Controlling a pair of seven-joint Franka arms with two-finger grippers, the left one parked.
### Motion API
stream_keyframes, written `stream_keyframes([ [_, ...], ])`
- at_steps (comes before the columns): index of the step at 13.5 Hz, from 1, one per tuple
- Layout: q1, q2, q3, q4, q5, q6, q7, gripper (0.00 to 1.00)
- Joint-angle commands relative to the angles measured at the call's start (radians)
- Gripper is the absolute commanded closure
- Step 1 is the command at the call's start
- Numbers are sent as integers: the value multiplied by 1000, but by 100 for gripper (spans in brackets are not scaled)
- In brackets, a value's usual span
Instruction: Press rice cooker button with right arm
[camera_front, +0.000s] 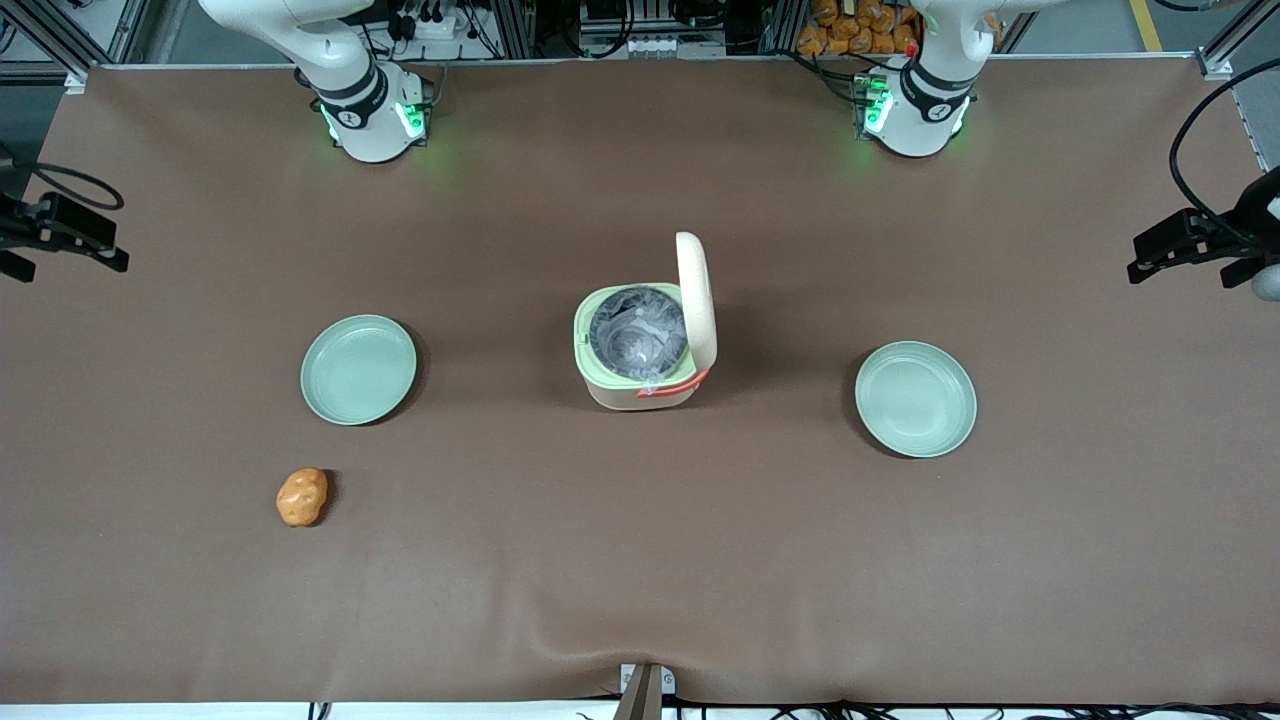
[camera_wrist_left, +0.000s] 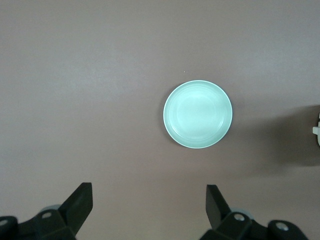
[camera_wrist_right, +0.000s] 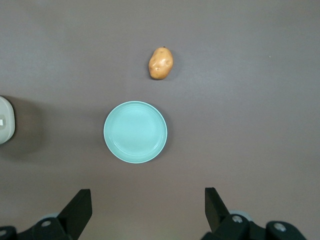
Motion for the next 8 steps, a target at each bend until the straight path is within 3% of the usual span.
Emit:
stream_keyframes([
  [1, -3, -78, 14, -109, -21, 48, -25, 0],
  [8, 6, -77, 24, -112, -23, 68, -20, 0],
])
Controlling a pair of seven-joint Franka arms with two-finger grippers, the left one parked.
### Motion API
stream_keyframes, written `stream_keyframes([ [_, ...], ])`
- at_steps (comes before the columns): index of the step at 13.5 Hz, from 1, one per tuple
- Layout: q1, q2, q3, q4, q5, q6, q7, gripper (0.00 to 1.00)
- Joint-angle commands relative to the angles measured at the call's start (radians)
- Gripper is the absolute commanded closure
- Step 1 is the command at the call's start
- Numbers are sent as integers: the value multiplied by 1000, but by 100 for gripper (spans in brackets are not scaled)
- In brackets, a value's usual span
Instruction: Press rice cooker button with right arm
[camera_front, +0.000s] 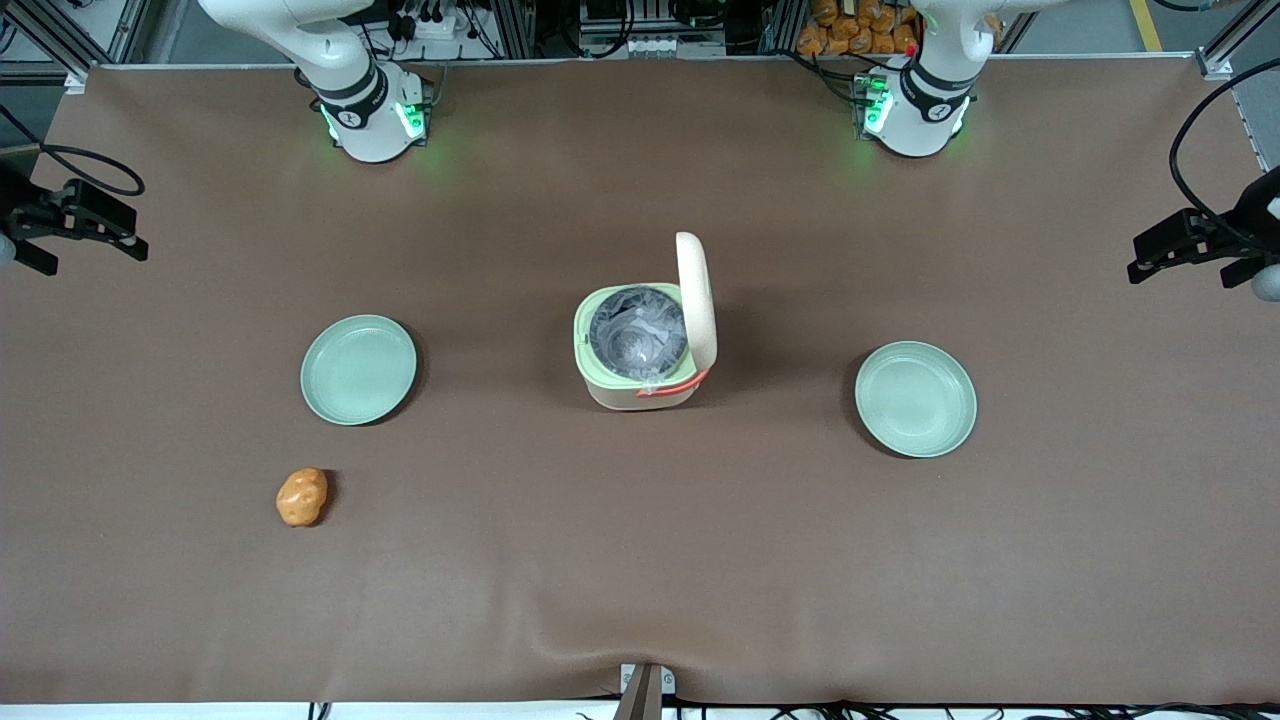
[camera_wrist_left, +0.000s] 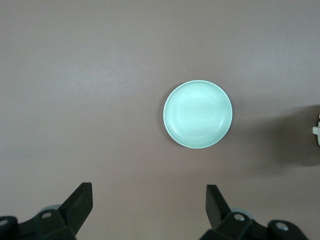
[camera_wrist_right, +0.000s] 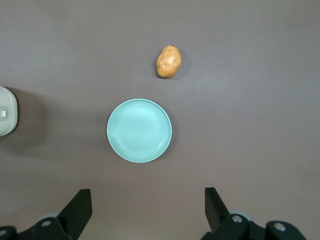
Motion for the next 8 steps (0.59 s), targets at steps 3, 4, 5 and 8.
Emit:
stream_keyframes([
  [3, 5, -22, 4, -12, -23, 13, -9, 0],
  [4, 5, -17, 4, -6, -23, 13, -9, 0],
  [5, 5, -15, 4, -3, -28, 13, -9, 0],
  [8, 11, -15, 4, -3, -35, 7, -3, 0],
])
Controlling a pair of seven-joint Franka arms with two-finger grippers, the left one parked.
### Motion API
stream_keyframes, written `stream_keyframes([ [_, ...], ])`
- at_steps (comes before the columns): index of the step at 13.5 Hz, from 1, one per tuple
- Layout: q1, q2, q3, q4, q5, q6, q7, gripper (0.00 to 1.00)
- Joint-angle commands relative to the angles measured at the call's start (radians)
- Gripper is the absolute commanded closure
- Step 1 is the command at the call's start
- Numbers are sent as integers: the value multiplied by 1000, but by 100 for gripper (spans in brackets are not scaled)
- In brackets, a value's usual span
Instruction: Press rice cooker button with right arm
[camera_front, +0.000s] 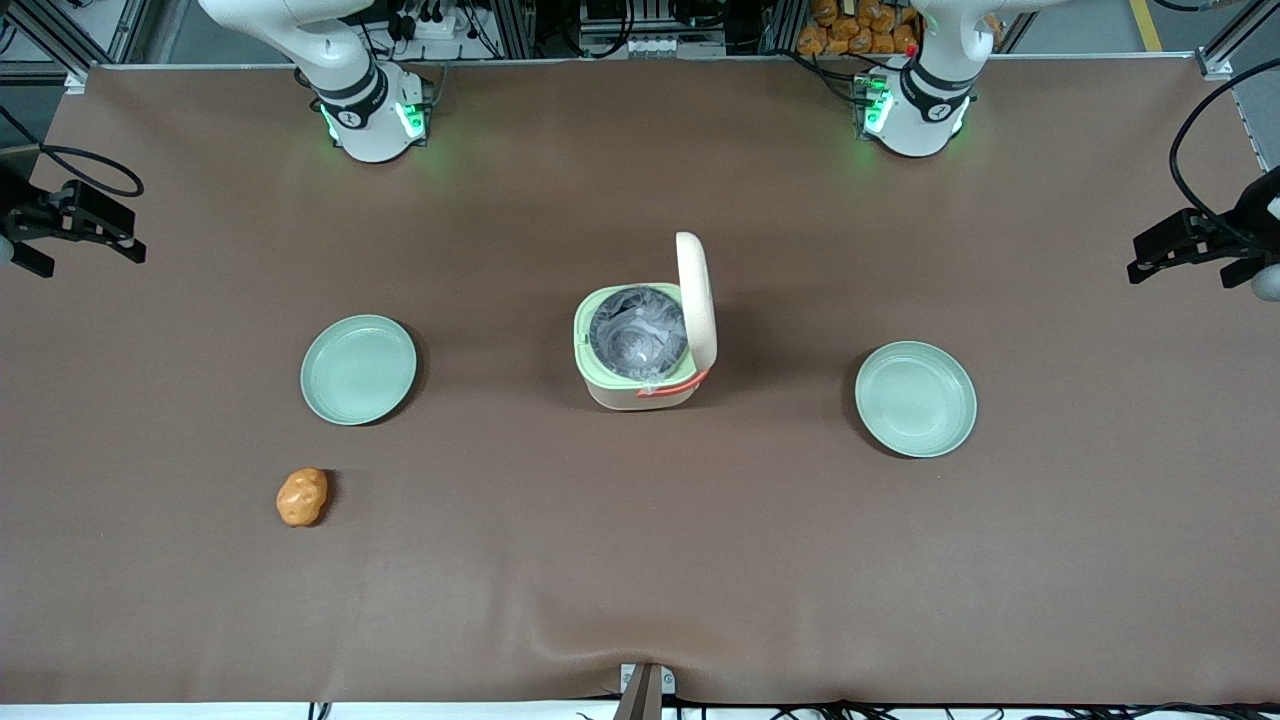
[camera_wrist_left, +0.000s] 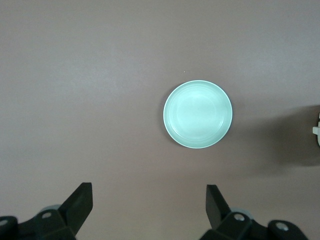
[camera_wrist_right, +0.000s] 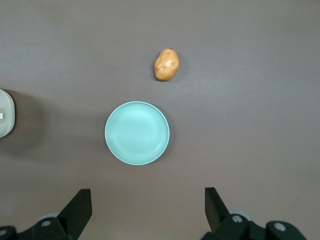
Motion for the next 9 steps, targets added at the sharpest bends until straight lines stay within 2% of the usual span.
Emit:
stream_keyframes([
  [1, 11, -15, 2, -5, -28, -2, -2, 0],
  [9, 23, -15, 3, -8, -26, -17, 13, 0],
])
